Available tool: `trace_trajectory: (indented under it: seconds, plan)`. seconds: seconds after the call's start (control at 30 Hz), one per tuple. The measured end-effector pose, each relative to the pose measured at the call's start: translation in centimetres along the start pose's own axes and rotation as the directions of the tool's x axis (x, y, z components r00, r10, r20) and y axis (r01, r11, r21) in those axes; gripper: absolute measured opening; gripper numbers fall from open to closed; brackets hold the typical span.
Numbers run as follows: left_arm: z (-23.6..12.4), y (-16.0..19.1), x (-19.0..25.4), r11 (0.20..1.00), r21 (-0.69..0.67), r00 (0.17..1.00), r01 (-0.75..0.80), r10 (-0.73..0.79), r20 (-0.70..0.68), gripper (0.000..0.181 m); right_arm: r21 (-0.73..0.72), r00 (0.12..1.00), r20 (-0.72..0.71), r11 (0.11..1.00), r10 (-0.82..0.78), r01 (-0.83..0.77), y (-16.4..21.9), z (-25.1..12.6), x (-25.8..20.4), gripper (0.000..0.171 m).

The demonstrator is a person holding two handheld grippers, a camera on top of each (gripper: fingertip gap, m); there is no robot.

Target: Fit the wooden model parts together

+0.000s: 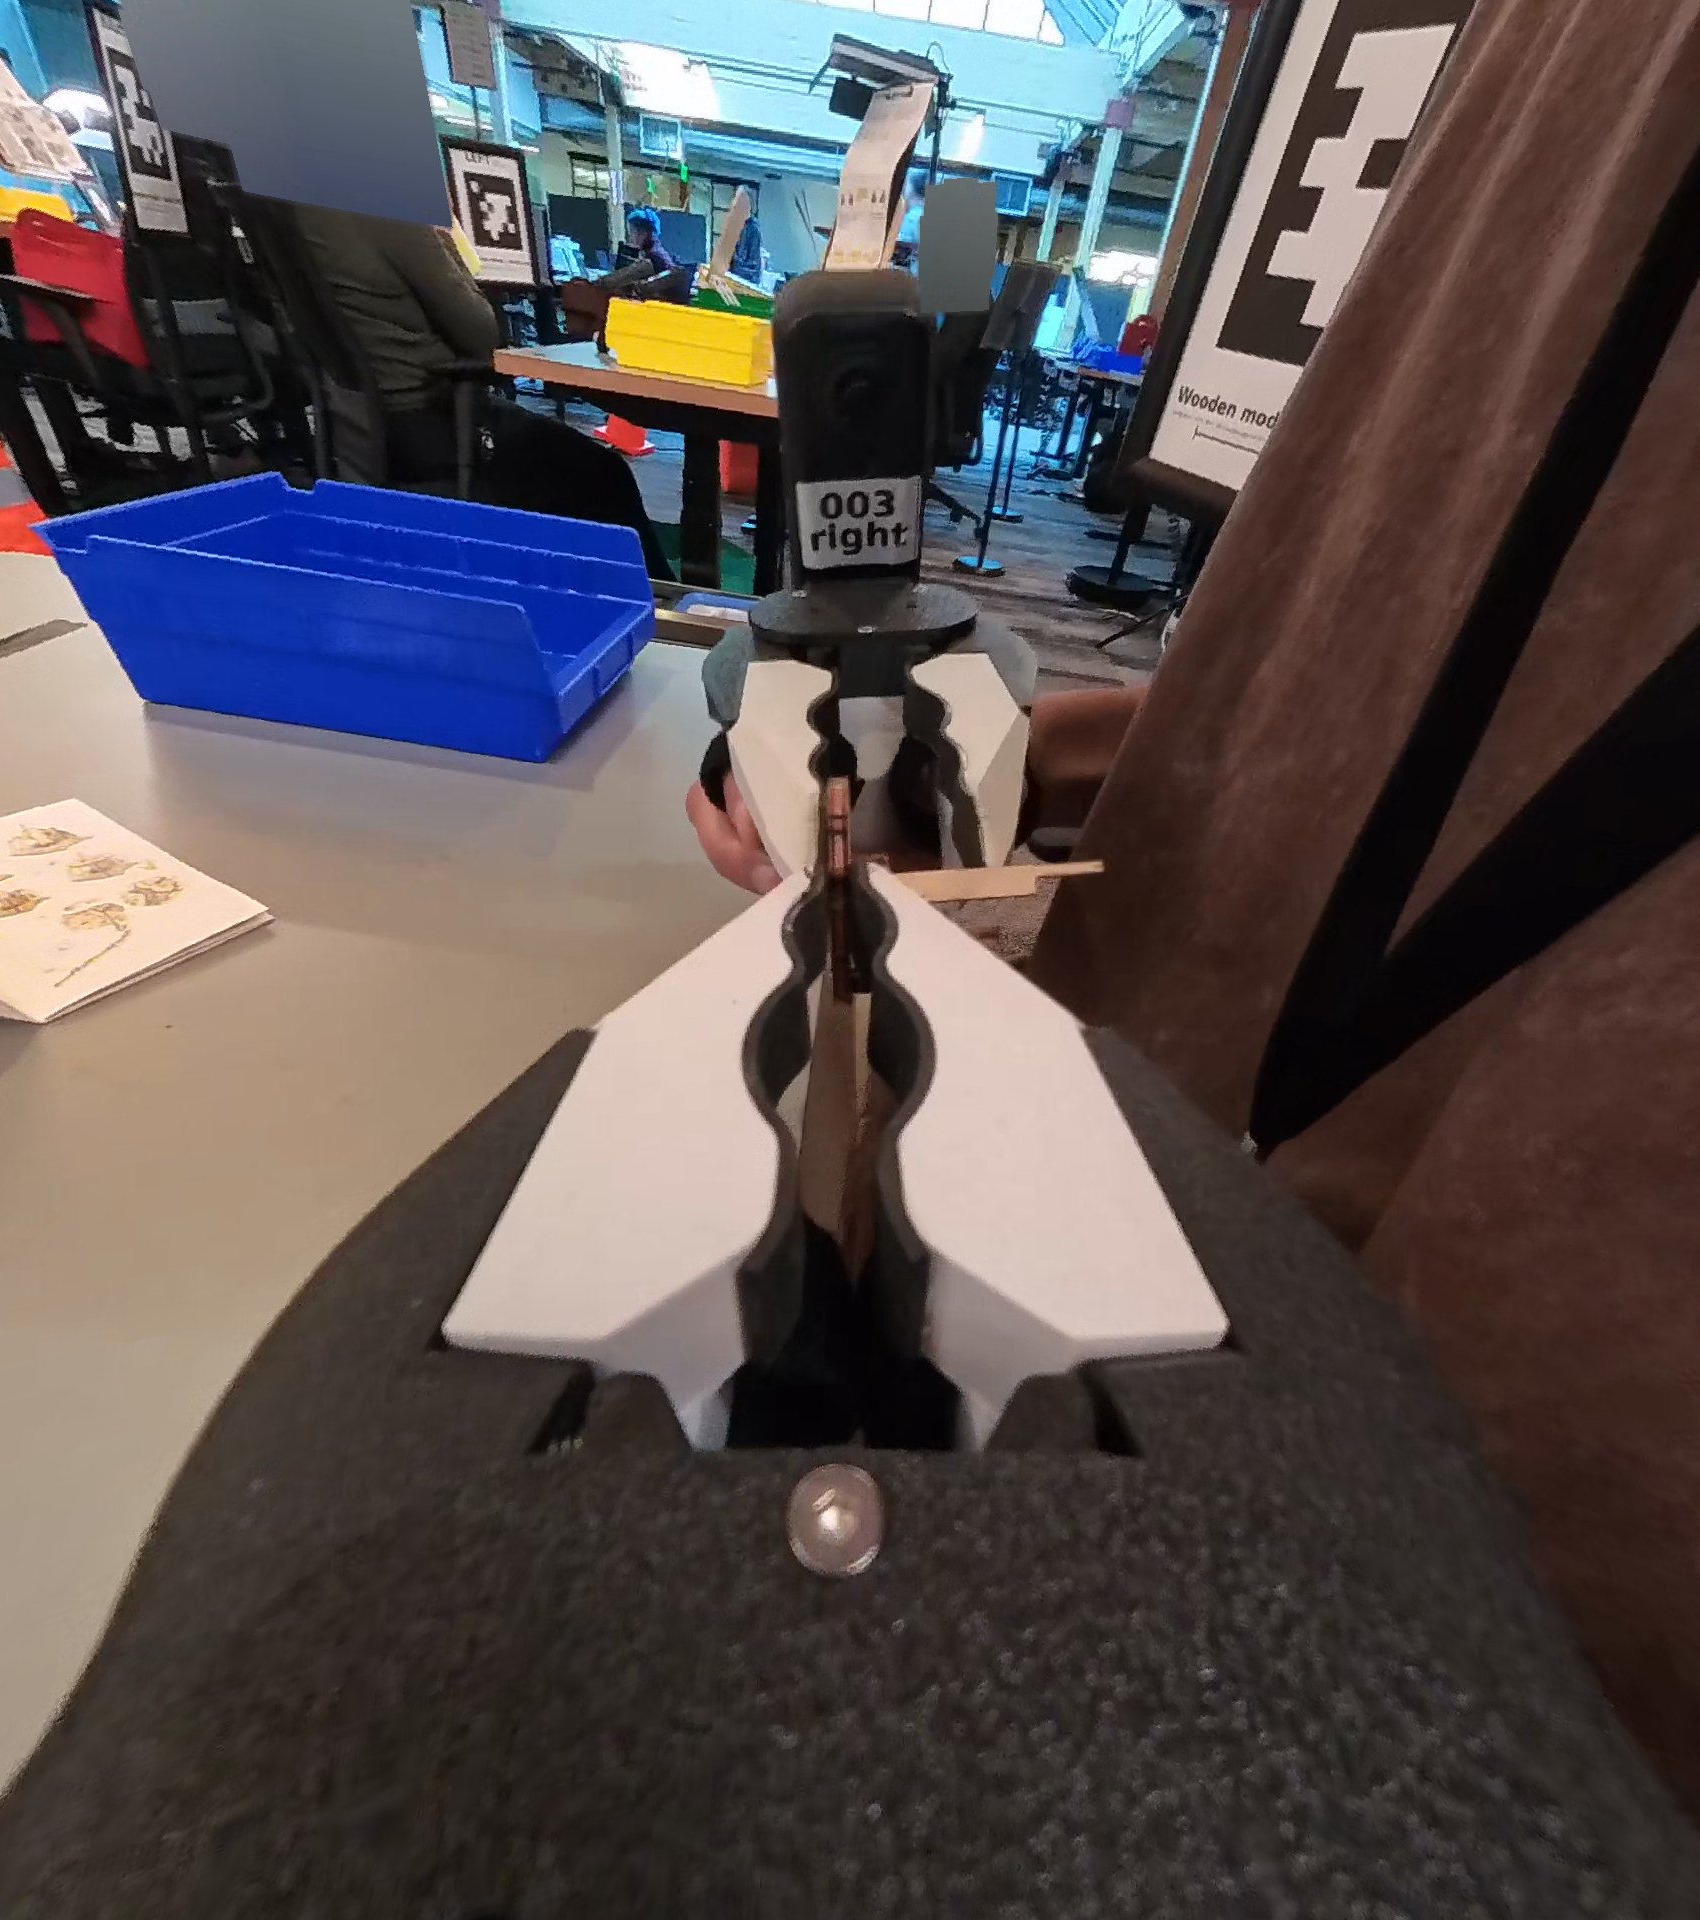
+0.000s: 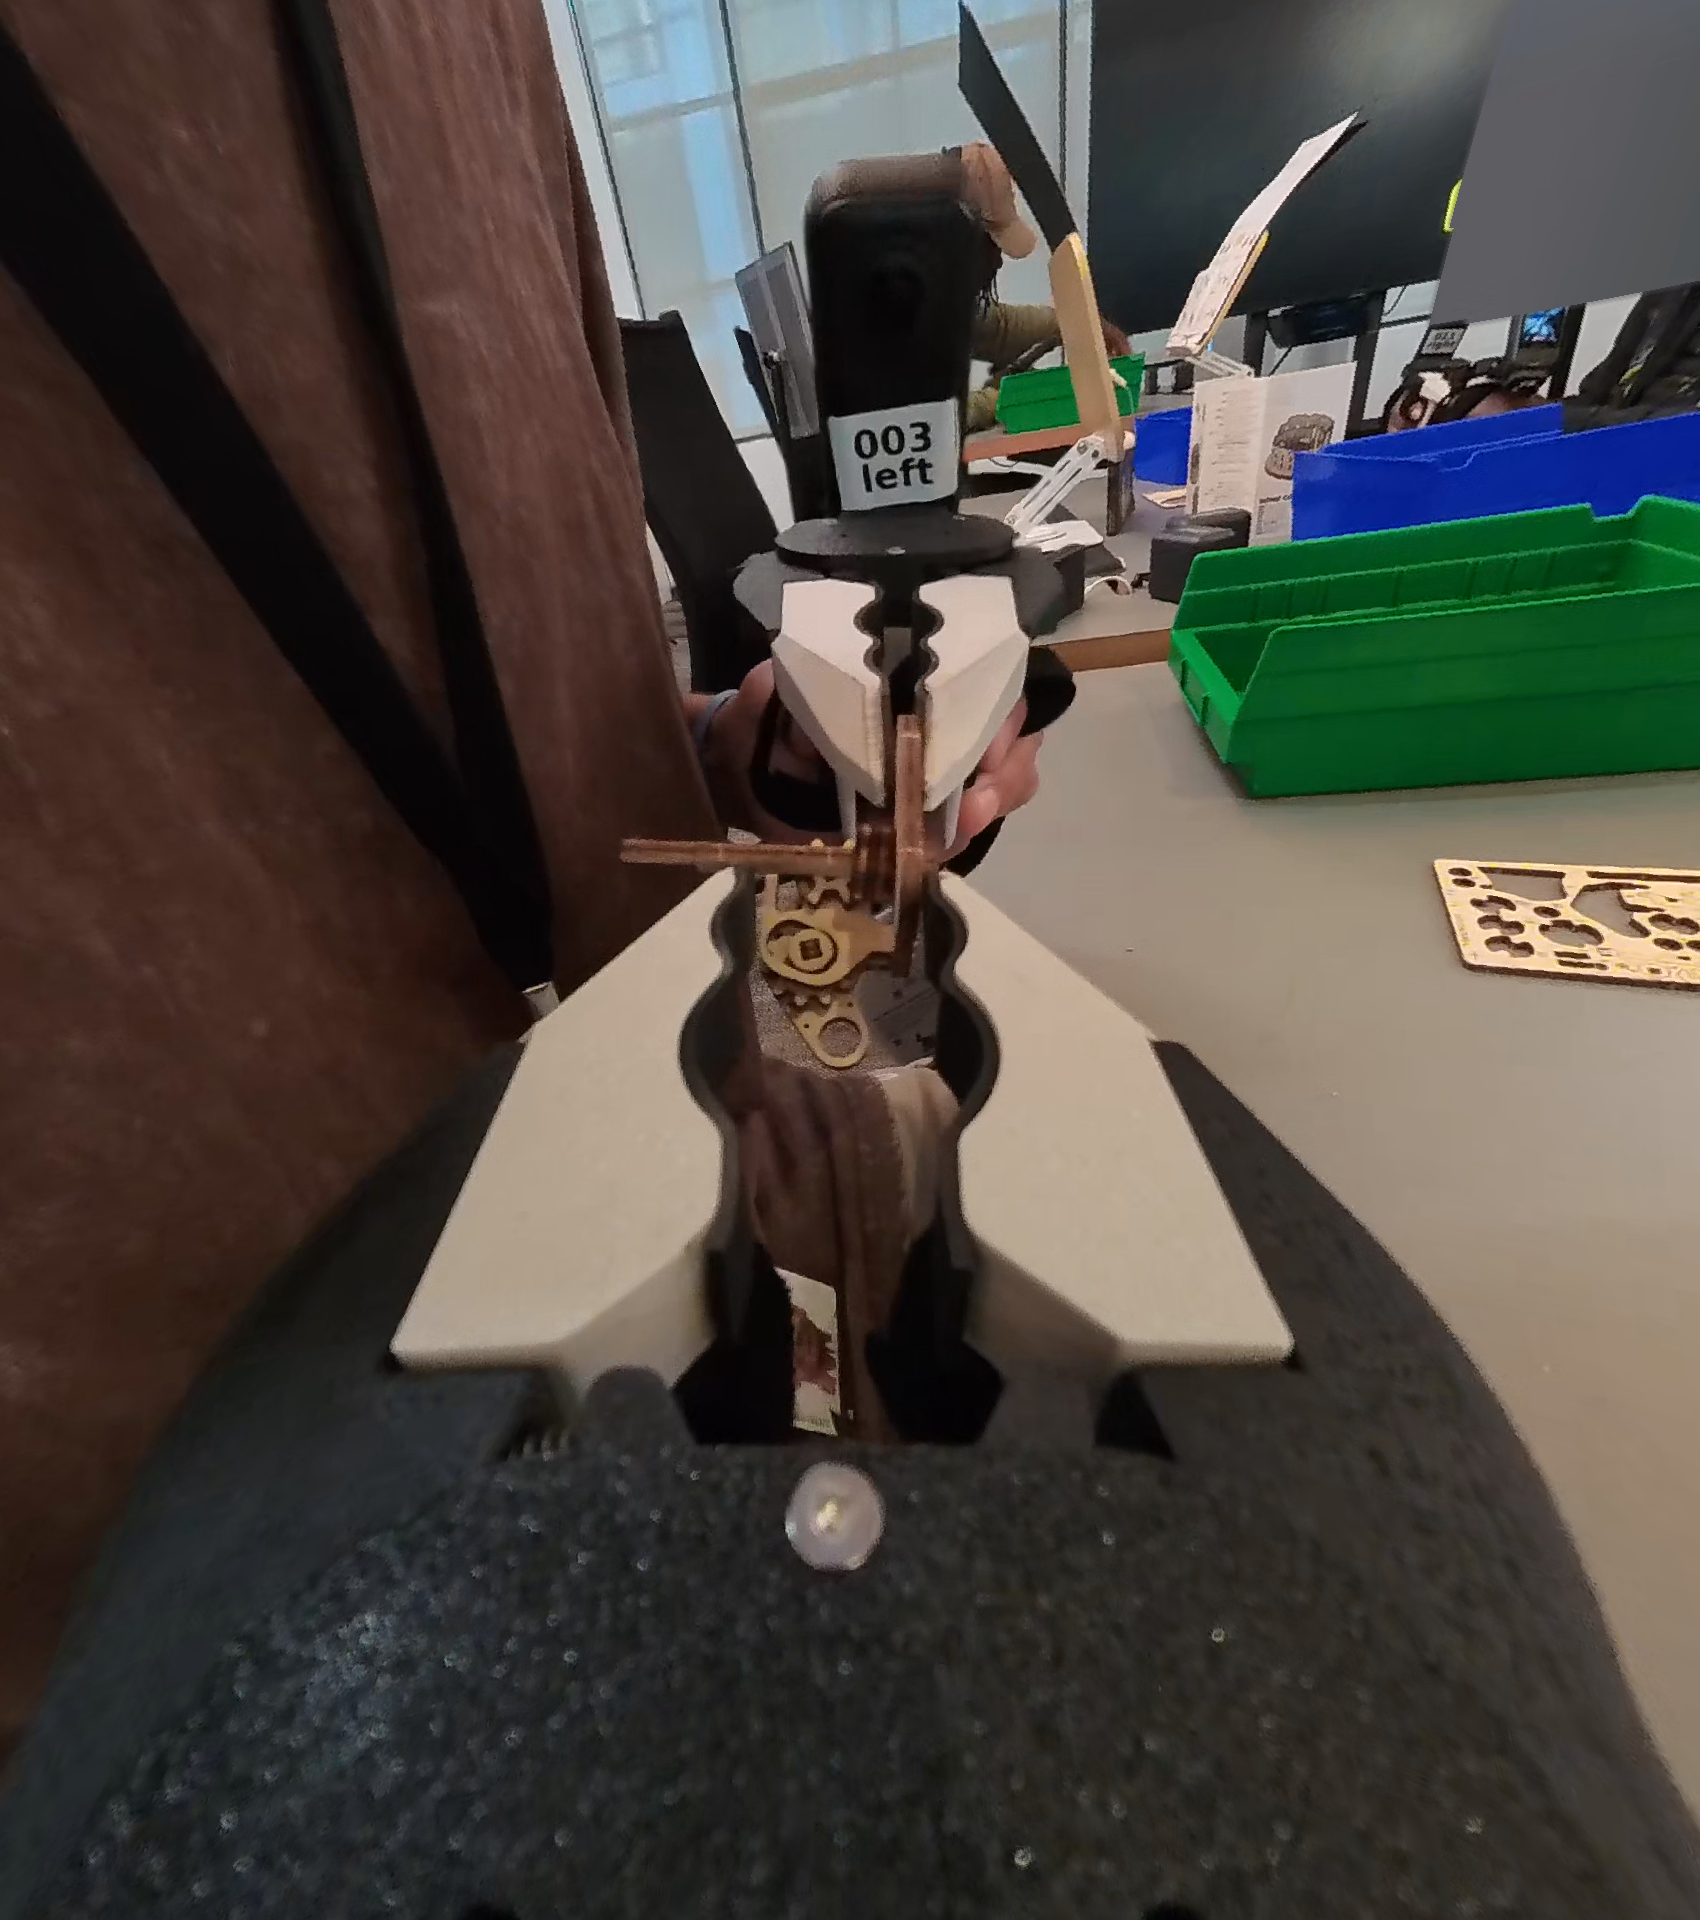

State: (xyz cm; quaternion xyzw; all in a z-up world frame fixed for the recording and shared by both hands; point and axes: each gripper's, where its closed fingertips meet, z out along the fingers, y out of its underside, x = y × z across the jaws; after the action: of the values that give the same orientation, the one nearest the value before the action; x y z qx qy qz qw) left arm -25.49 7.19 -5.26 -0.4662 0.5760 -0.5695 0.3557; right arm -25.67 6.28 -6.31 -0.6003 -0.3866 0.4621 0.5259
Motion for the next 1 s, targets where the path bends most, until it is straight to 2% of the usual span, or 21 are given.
trace_trajectory:
  seconds: [0.3, 0.43, 0.7, 1.0]
  plan:
    - [0.0, 0.2, -0.5, 0.999, -0.023, 0.997, -0.042, 0.043, 0.058, 0.001, -0.019, 1.0, -0.02, 1.0, 0.006, -0.006, 0.3, 0.2, 0.3, 0.037]
    - [0.0, -0.1, -0.8, 1.0, 0.001, 0.997, -0.028, 0.028, 0.078, 0.001, -0.026, 1.0, -0.03, 1.0, 0.01, -0.011, 0.6, 0.6, 0.3, 0.046]
    - [-0.2, -1.8, -1.1, 0.99, 0.136, 0.994, 0.036, -0.05, 0.095, 0.001, 0.22, 0.994, -0.075, 0.973, 0.083, -0.064, -2.2, 0.3, 0.6, 0.046]
    - [-0.3, -2.3, -1.1, 0.987, 0.16, 0.993, 0.025, -0.043, 0.111, 0.001, 0.345, 0.986, -0.068, 0.931, 0.152, -0.12, -3.1, 0.4, 0.6, 0.046]
